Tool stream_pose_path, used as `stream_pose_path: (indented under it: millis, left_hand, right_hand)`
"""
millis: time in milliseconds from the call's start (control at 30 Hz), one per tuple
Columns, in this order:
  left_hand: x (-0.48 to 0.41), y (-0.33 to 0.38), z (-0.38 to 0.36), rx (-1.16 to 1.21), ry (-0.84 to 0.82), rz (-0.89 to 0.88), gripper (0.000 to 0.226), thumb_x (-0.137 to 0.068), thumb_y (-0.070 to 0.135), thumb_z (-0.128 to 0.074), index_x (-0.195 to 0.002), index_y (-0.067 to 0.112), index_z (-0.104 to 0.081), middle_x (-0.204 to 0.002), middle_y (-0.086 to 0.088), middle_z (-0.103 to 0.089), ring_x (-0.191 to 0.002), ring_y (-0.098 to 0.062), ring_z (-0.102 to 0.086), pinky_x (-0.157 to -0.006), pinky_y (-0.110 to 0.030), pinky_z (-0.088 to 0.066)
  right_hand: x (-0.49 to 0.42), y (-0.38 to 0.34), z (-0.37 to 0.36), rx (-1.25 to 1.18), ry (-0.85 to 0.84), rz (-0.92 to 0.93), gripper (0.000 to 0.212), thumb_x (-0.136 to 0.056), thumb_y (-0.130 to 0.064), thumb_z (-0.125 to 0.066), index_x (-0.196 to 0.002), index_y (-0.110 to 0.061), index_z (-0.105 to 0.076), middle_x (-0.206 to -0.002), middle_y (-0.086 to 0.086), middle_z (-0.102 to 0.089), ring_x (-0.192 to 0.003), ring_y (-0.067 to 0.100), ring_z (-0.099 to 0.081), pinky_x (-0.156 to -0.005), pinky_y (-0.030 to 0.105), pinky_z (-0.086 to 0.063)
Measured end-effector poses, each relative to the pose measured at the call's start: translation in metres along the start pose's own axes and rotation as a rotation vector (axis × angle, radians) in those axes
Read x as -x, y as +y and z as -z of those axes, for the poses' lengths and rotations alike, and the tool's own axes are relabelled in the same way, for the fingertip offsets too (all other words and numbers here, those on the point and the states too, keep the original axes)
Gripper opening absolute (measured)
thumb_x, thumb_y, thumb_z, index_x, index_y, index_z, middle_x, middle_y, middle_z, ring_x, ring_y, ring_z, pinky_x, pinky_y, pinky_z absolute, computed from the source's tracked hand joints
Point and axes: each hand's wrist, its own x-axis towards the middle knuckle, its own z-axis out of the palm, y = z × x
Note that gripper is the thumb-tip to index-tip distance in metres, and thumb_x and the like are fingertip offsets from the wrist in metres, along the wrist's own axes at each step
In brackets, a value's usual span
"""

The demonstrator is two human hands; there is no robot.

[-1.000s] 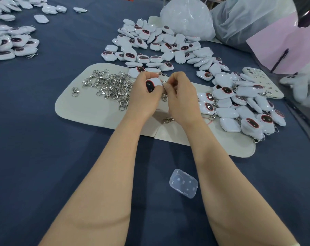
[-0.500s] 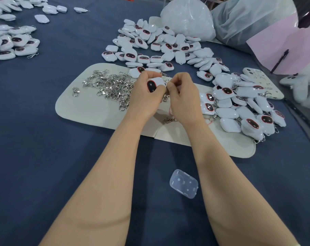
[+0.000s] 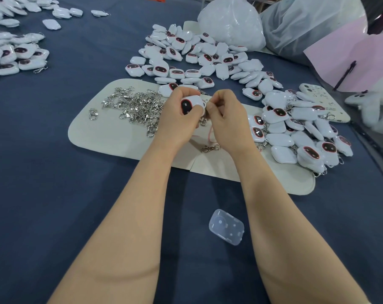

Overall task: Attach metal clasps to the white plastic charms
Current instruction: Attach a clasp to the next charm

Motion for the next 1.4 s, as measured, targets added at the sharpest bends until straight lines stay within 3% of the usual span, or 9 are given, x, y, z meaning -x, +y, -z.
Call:
stream_pose_path:
  millis: [433, 600, 800, 900, 1000, 1133, 1300, 1400]
  left_hand:
    - [-0.002, -0.004, 0.000, -0.040, 0.005, 0.036, 0.024, -0.086, 0.006, -0.051, -0.100, 0.025, -0.053, -0.077, 0.007, -0.056, -0.044, 0.001, -0.050, -0.060, -0.019, -0.049]
    - [-0.004, -0.003, 0.001, -0.013, 0.012, 0.074, 0.022, -0.087, 0.007, -0.050, -0.103, 0.022, -0.054, -0.072, 0.005, -0.055, -0.042, 0.000, -0.049, -0.065, -0.027, -0.050]
    - [-0.004, -0.005, 0.001, -0.039, 0.034, 0.066, 0.021, -0.086, 0.008, -0.050, -0.100, 0.023, -0.054, -0.072, 0.004, -0.054, -0.051, -0.007, -0.050, -0.068, -0.031, -0.050]
    - [-0.006, 0.000, -0.001, 0.194, 0.078, 0.178, 0.017, -0.087, 0.003, -0.049, -0.094, 0.017, -0.054, -0.064, 0.001, -0.051, -0.041, -0.006, -0.043, -0.052, -0.023, -0.043]
    - [-0.007, 0.004, 0.000, 0.495, 0.027, 0.316, 0.017, -0.089, -0.001, -0.043, -0.084, 0.012, -0.052, -0.058, -0.002, -0.044, -0.042, -0.007, -0.038, -0.047, -0.018, -0.037]
    - [-0.007, 0.004, 0.004, 0.827, -0.083, 0.464, 0.016, -0.091, 0.001, -0.038, -0.090, 0.011, -0.050, -0.056, 0.003, -0.048, -0.039, -0.003, -0.039, -0.042, -0.014, -0.036]
    - [-0.008, 0.004, 0.005, 0.981, -0.127, 0.543, 0.015, -0.093, 0.002, -0.039, -0.096, 0.008, -0.052, -0.062, -0.001, -0.054, -0.040, -0.003, -0.044, -0.041, -0.013, -0.040]
    - [-0.009, 0.004, 0.005, 0.991, -0.092, 0.558, 0.010, -0.093, 0.003, -0.043, -0.089, 0.008, -0.051, -0.061, -0.001, -0.049, -0.040, -0.003, -0.046, -0.042, -0.013, -0.041]
  right_hand:
    - [0.003, -0.001, -0.001, 0.071, -0.081, 0.016, 0.004, -0.095, -0.006, -0.043, -0.093, -0.009, -0.043, -0.085, 0.010, -0.058, -0.075, 0.025, -0.053, -0.068, 0.048, -0.052]
    - [0.003, -0.003, -0.002, 0.161, -0.091, 0.102, 0.007, -0.092, 0.001, -0.043, -0.094, -0.004, -0.047, -0.090, 0.012, -0.058, -0.080, 0.026, -0.052, -0.074, 0.042, -0.045]
    - [0.002, -0.002, -0.006, 0.194, -0.096, 0.129, 0.008, -0.090, 0.002, -0.047, -0.097, -0.001, -0.050, -0.091, 0.012, -0.057, -0.080, 0.025, -0.050, -0.070, 0.032, -0.040]
    - [0.005, -0.005, -0.011, 0.038, -0.014, 0.060, 0.015, -0.090, 0.000, -0.049, -0.103, -0.008, -0.051, -0.094, 0.000, -0.057, -0.081, 0.017, -0.054, -0.074, 0.026, -0.045]
    - [0.005, -0.007, -0.016, -0.161, 0.003, -0.052, 0.020, -0.089, -0.001, -0.052, -0.098, -0.019, -0.050, -0.092, -0.011, -0.057, -0.075, 0.007, -0.057, -0.070, 0.015, -0.046]
    - [0.004, -0.007, -0.019, -0.200, 0.115, -0.027, 0.017, -0.090, -0.005, -0.057, -0.088, -0.021, -0.052, -0.082, -0.015, -0.058, -0.077, 0.006, -0.058, -0.078, 0.021, -0.049]
    - [0.004, -0.009, -0.019, -0.263, 0.201, -0.005, 0.020, -0.089, -0.005, -0.059, -0.086, -0.024, -0.054, -0.080, -0.016, -0.059, -0.077, 0.000, -0.057, -0.078, 0.018, -0.049]
    - [0.003, -0.010, -0.015, -0.262, 0.193, 0.010, 0.019, -0.089, -0.004, -0.060, -0.088, -0.022, -0.056, -0.080, -0.016, -0.060, -0.075, -0.004, -0.057, -0.077, 0.014, -0.047]
